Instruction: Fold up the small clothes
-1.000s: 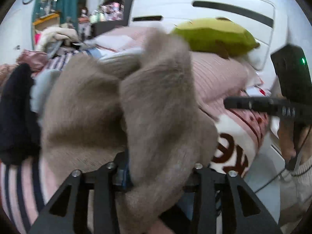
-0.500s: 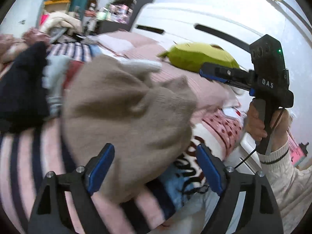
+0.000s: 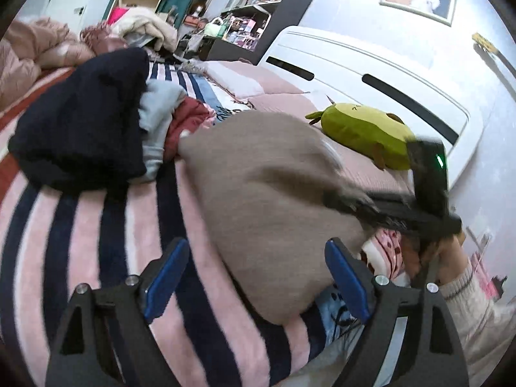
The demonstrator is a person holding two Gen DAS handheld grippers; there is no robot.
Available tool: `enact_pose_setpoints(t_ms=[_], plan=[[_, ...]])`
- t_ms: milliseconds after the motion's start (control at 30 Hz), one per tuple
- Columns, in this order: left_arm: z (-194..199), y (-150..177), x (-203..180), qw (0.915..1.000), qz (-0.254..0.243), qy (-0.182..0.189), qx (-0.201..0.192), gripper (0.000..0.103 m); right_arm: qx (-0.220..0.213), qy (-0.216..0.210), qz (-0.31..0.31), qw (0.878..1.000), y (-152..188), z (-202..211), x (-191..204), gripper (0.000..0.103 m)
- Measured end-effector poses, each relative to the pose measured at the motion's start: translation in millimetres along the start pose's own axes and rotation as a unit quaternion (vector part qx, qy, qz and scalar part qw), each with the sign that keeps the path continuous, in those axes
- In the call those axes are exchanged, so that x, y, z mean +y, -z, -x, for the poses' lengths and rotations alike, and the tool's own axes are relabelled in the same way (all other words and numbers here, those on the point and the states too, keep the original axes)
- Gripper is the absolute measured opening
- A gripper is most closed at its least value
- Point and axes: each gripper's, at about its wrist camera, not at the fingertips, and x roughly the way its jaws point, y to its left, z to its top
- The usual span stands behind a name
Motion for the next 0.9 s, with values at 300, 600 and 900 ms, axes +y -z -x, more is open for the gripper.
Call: enact_pose_setpoints(t_ms=[300,600,900], plan=[[-62.7,-9.8,-7.6,0.9949,0.048,0.085,0.026,0.091,0.013,0.011,-0.111,0.994,64.1,22.9,-70.3,0.012],[-98.6,-11.5,-14.3,0.9912,0.057,0.104,0.059,0.084,-0.03,-0.077,-0.134,0.988,27.6,51.2,-88.2,0.066],[-99.7,-14.0,-22.0,0.9919,0.047,0.104,0.056,0.081,-0.022,-0.163,-0.106,0.981,-45.0,-5.5,-88.7,0.044]])
